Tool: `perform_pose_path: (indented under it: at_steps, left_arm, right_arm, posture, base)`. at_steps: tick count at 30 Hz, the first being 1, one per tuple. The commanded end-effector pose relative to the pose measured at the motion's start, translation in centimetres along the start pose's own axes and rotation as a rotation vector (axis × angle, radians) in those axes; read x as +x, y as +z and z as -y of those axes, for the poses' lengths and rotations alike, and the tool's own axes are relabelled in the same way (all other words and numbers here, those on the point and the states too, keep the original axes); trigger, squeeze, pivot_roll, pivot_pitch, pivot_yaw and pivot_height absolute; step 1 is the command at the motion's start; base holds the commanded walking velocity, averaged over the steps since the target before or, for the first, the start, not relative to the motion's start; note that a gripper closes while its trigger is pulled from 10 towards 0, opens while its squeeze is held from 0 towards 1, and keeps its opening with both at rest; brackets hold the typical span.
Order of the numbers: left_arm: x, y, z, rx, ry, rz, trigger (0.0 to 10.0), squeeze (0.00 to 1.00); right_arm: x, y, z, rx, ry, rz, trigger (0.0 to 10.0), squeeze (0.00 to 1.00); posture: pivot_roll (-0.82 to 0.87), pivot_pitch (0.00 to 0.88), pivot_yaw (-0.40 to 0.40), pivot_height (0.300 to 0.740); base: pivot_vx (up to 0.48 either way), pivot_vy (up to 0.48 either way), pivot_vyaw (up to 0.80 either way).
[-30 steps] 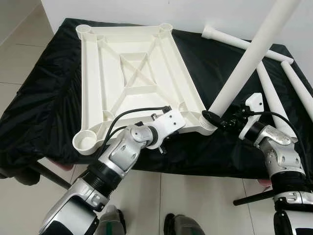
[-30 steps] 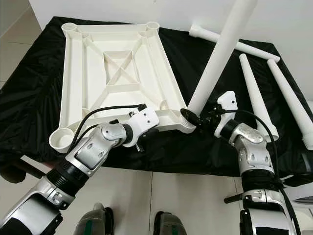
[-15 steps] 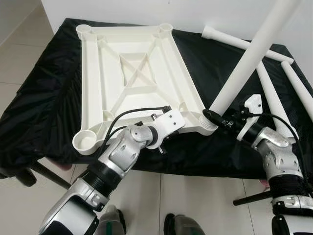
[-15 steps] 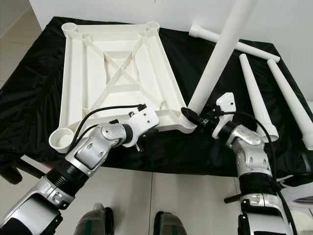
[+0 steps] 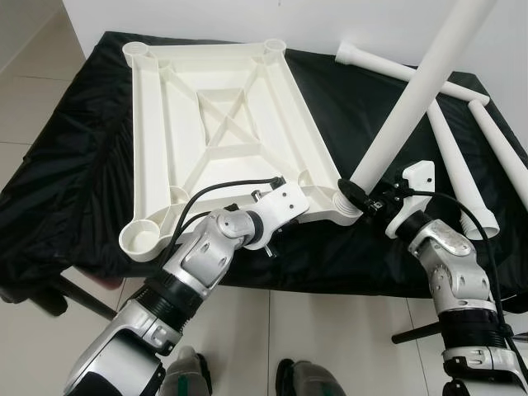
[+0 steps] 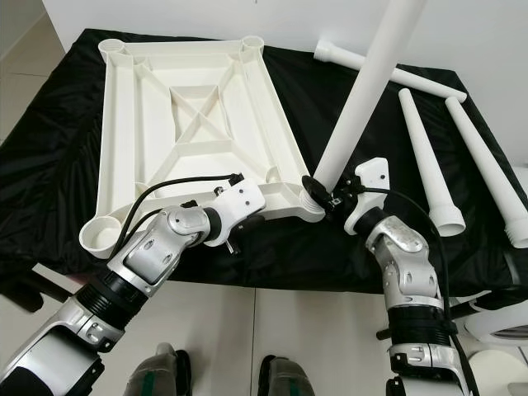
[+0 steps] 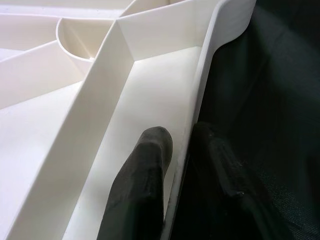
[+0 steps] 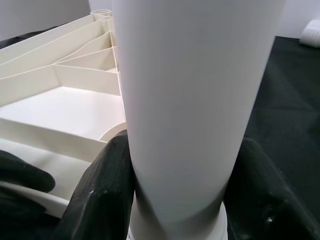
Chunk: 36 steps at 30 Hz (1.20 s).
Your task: Building children table
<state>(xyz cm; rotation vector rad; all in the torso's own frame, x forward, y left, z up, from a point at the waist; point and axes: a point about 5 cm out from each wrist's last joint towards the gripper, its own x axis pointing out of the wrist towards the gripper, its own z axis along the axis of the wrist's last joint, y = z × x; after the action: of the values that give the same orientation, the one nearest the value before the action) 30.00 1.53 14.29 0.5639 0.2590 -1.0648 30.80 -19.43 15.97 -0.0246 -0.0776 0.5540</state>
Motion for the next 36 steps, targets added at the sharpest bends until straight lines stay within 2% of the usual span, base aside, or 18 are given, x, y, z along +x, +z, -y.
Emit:
perform_pose_path:
  at_steps: [1, 6, 13, 16, 21, 22, 23, 26, 29, 36]
  left_arm:
    - [0.7, 0.3, 1.4, 0.017, -0.077, 0.012, 10.0, 0.0]
    - [0.7, 0.2, 1.4, 0.018, -0.078, 0.01, 10.0, 0.0]
    - [0.6, 0.2, 1.5, 0.023, -0.081, 0.009, 10.0, 0.0]
    - [0.6, 0.2, 1.5, 0.025, -0.083, 0.008, 10.0, 0.0]
    - [0.6, 0.2, 1.5, 0.025, -0.084, 0.008, 10.0, 0.0]
    - [0.7, 0.2, 1.7, 0.026, -0.089, 0.009, 10.0, 0.0]
    - [0.7, 0.2, 1.7, 0.026, -0.089, 0.009, 10.0, 0.0]
    - [0.8, 0.2, 1.8, 0.026, -0.092, 0.01, 10.0, 0.0]
    - [0.8, 0.2, 1.8, 0.025, -0.091, 0.011, 10.0, 0.0]
    - [0.8, 0.2, 1.9, 0.022, -0.09, 0.011, 10.0, 0.0]
  right_arm:
    - [1.0, 1.2, -1.6, 0.015, 0.056, 0.066, 10.0, 0.0]
    - [1.7, 1.4, -2.9, 0.013, -0.013, 0.08, 10.0, 0.0]
    - [2.5, 0.3, -5.5, 0.075, -0.12, 0.097, 10.0, 0.0]
    - [2.7, 0.2, -6.0, 0.082, -0.164, 0.1, 10.0, 0.0]
    - [2.9, 0.1, -6.4, 0.099, -0.213, 0.106, 10.0, 0.0]
    - [3.2, 0.1, -6.8, 0.093, -0.282, 0.106, 10.0, 0.0]
    - [3.2, 0.1, -6.8, 0.093, -0.282, 0.106, 10.0, 0.0]
    - [3.4, 0.1, -7.2, 0.094, -0.387, 0.111, 10.0, 0.0]
    - [3.4, 0.1, -7.3, 0.07, -0.423, 0.107, 10.0, 0.0]
    - [3.6, -0.3, -7.4, 0.084, -0.499, 0.083, 10.0, 0.0]
  posture:
    - [-0.03, 0.102, -0.049, 0.74]
    - [-0.03, 0.099, -0.048, 0.74]
    - [-0.02, 0.092, -0.047, 0.74]
    - [-0.02, 0.091, -0.046, 0.74]
    - [-0.02, 0.089, -0.046, 0.74]
    - [-0.02, 0.084, -0.05, 0.74]
    - [-0.02, 0.084, -0.05, 0.74]
    - [-0.02, 0.081, -0.052, 0.74]
    - [-0.02, 0.079, -0.053, 0.74]
    - [-0.02, 0.08, -0.058, 0.74]
  base:
    - [0.0, 0.0, 0.0]
    - [0.0, 0.0, 0.0]
    - [0.0, 0.0, 0.0]
    - [0.0, 0.0, 0.0]
    - [0.0, 0.0, 0.0]
    - [0.0, 0.0, 0.0]
    - [0.0, 0.0, 0.0]
    - [0.0, 0.0, 0.0]
    - [0.0, 0.0, 0.0]
    - [0.0, 0.0, 0.0]
